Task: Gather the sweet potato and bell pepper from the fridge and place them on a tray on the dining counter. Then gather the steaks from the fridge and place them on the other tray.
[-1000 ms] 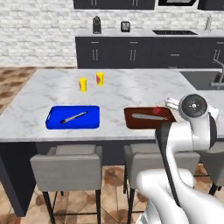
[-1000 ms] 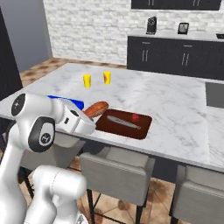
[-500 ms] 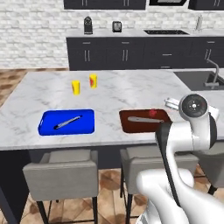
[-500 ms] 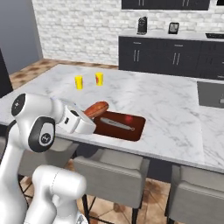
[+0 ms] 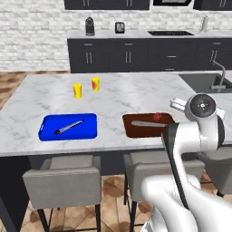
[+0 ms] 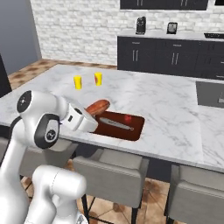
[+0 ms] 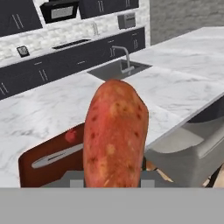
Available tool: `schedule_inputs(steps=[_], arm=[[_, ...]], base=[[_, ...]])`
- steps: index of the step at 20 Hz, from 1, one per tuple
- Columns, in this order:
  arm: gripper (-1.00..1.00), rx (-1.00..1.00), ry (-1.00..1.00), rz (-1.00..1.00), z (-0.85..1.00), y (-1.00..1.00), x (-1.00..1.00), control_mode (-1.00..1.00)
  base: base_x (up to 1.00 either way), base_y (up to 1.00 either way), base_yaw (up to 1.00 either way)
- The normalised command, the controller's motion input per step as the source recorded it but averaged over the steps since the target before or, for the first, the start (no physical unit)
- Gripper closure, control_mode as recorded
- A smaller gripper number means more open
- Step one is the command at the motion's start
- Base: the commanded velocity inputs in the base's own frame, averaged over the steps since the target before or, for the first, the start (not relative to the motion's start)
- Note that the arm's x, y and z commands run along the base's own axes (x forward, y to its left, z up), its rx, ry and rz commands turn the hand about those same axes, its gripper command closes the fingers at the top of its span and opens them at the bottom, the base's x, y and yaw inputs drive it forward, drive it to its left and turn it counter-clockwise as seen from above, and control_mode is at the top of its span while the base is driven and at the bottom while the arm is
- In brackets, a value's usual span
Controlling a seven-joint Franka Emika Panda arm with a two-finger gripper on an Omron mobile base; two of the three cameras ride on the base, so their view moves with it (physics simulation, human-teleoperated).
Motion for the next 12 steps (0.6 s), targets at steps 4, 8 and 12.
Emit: schedule_inputs(steps=[4,8,12], arm=[[1.0,0.1,0.0,0.2,0.01,-0.04,0.32,-1.0],[1.0,0.07,0.05,0.31,0.0,0.0,0.28,-1.0],[1.0,0.04,0.11,0.31,-0.13,0.04,0.41,-1.0]], base=[[0.0,0.0,0.0],[0.0,0.0,0.0],[0.0,0.0,0.0]])
